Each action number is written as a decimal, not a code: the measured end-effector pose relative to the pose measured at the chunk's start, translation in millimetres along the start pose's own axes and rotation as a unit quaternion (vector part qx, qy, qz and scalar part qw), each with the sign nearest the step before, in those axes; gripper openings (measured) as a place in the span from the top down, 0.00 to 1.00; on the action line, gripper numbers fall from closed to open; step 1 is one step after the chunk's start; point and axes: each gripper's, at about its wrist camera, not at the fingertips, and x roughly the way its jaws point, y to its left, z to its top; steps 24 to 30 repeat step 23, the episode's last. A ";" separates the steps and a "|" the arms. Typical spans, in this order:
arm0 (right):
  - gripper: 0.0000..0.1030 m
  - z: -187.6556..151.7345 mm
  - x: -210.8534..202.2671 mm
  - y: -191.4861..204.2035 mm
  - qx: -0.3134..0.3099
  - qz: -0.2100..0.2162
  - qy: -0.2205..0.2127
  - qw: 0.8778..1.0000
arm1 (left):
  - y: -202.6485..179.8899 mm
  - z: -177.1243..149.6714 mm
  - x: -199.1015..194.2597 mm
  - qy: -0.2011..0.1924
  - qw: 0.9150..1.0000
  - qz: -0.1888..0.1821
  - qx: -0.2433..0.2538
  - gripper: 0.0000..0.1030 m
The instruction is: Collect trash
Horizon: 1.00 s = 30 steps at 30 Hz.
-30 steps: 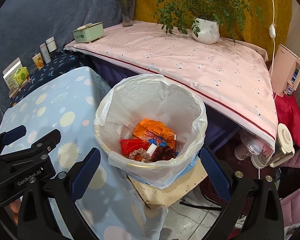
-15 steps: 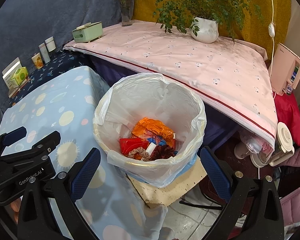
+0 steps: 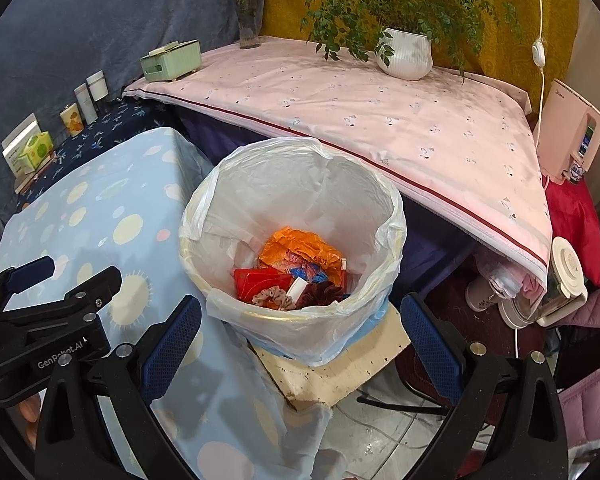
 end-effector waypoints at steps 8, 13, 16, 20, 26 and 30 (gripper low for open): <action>0.07 -1.7 -0.8 -1.0 0.000 0.000 0.001 1.000 | -1.6 -2.6 0.4 0.002 1.000 -0.001 0.002 0.16; 0.07 -4.3 -1.1 -1.1 -0.002 0.002 0.002 1.000 | -0.3 -5.8 1.0 0.004 1.000 0.000 0.000 0.16; 0.07 -5.5 -1.3 -0.8 -0.003 0.002 0.002 1.000 | 0.2 -7.0 1.2 0.005 1.000 -0.001 0.001 0.16; 0.07 -7.2 -1.5 1.4 -0.006 0.003 0.004 1.000 | 4.0 -10.1 0.9 0.008 1.000 -0.001 -0.007 0.16; 0.07 -9.0 -2.2 3.4 -0.008 0.003 0.005 1.000 | 4.9 -12.1 0.4 0.008 1.000 -0.002 -0.005 0.16; 0.07 -9.0 -2.2 3.4 -0.008 0.003 0.005 1.000 | 4.9 -12.1 0.4 0.008 1.000 -0.002 -0.005 0.16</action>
